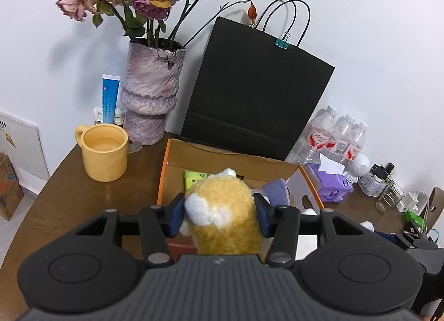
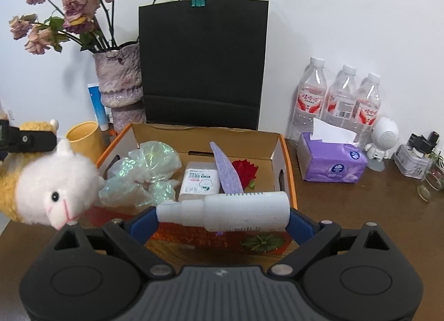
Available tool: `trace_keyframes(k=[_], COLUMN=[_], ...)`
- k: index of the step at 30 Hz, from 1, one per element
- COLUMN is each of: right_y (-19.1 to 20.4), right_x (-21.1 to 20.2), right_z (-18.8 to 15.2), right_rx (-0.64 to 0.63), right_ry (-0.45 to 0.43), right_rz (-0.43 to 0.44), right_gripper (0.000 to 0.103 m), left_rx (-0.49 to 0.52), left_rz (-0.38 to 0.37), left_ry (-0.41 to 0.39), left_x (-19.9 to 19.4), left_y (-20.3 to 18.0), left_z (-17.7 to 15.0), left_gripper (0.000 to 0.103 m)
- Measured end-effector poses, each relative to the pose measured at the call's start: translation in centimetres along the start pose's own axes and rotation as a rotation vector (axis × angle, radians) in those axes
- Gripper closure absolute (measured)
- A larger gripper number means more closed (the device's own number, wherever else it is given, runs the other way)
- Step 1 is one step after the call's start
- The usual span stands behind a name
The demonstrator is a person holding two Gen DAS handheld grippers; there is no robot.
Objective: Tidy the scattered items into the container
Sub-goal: 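Lift and carry plush sheep and spray bottle over the cardboard box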
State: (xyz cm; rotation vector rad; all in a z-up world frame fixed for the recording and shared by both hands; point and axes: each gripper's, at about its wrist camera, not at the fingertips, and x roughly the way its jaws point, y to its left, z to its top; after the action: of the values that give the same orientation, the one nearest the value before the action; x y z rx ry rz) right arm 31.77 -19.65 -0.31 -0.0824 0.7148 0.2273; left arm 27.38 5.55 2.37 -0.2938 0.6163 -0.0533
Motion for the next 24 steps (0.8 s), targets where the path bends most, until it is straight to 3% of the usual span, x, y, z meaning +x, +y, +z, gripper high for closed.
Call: trace_keyframes(k=[8, 16, 24], right_y=[-0.6, -1.7, -1.5], right_x=[4.5, 10.1, 14.1], right_z=[1.8, 2.0, 1.4], right_rx=[0.004, 0.009, -0.005], right_ry=[0.053, 0.167, 0.255], right_rz=[-0.001, 0.002, 0.014], right_gripper=[0.006, 0.006, 0.006], left_rx=[-0.012, 0.029, 0.035], left_rz=[0.047, 0.145, 0.191], left_ry=[0.04, 0.187, 0.254], left_x=[4.7, 11.6, 16.3], left_y=[-0.3, -0.5, 0.2], left_z=[1.7, 1.3, 0.4], left_gripper=[0.051, 0.051, 0.051])
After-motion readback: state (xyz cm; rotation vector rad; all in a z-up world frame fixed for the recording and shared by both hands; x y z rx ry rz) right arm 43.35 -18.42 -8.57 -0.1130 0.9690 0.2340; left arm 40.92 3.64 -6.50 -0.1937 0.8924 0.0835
